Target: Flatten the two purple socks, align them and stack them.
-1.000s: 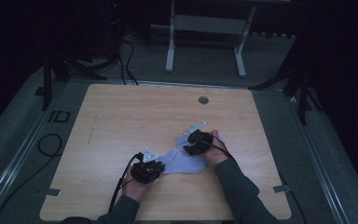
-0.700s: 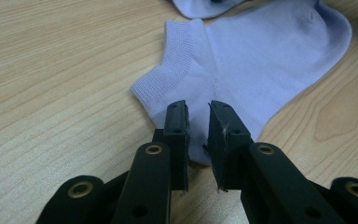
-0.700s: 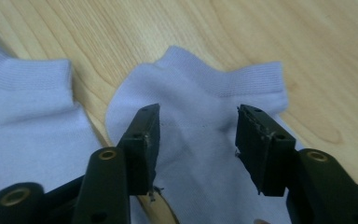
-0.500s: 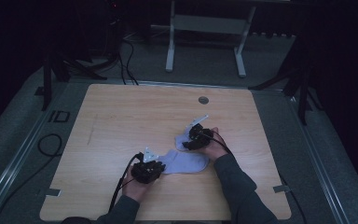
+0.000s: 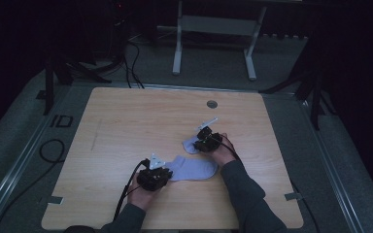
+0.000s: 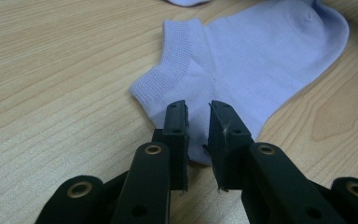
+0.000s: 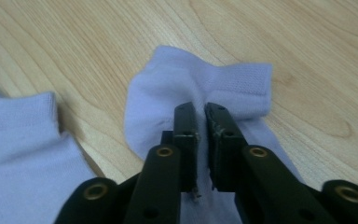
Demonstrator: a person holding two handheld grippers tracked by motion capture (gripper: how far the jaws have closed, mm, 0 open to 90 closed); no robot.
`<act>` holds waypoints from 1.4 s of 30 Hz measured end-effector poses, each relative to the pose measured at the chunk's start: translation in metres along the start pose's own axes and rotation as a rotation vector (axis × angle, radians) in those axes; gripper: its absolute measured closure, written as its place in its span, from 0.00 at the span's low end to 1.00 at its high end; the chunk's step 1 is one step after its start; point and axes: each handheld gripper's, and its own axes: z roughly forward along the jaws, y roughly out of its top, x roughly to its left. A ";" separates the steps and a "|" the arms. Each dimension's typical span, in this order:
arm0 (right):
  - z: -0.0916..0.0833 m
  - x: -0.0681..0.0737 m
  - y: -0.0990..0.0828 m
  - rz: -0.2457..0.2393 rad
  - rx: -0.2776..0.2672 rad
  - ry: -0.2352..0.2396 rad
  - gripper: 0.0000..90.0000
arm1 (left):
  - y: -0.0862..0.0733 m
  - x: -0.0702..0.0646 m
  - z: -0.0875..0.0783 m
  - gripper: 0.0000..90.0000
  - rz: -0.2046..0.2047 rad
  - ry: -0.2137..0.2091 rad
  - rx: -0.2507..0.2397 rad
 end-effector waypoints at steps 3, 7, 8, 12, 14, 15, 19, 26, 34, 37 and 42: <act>-0.002 -0.004 -0.005 0.047 -0.037 0.030 0.96 | 0.000 0.000 0.000 0.85 -0.003 -0.001 -0.001; -0.008 -0.008 -0.010 0.080 -0.072 0.041 0.96 | 0.000 0.001 0.000 0.85 -0.004 -0.002 -0.001; -0.012 -0.008 -0.010 0.086 -0.084 0.046 0.96 | 0.000 0.001 0.000 0.85 -0.004 -0.001 -0.001; -0.035 -0.008 -0.010 0.081 -0.154 0.064 0.96 | 0.000 0.000 0.000 0.85 -0.003 0.000 -0.001; -0.045 -0.008 -0.012 0.082 -0.177 0.069 0.96 | 0.000 0.000 0.000 0.85 -0.003 0.001 -0.004; -0.055 -0.007 -0.013 0.081 -0.201 0.074 0.96 | 0.000 0.000 0.000 0.85 -0.003 0.001 -0.004; -0.065 -0.007 -0.015 0.077 -0.224 0.075 0.96 | 0.000 0.000 0.000 0.85 -0.002 0.001 -0.002; -0.099 -0.001 -0.019 0.065 -0.310 0.089 0.96 | 0.000 0.000 0.000 0.85 -0.001 0.001 -0.002; -0.107 0.010 -0.016 0.028 -0.345 0.078 0.96 | 0.000 0.000 0.000 0.85 -0.001 0.001 -0.004; -0.103 0.013 -0.017 0.017 -0.348 0.082 0.96 | 0.000 0.000 0.000 0.85 -0.002 0.000 -0.005; -0.093 0.021 -0.017 0.005 -0.334 0.082 0.96 | 0.000 0.000 0.000 0.85 -0.005 0.000 -0.006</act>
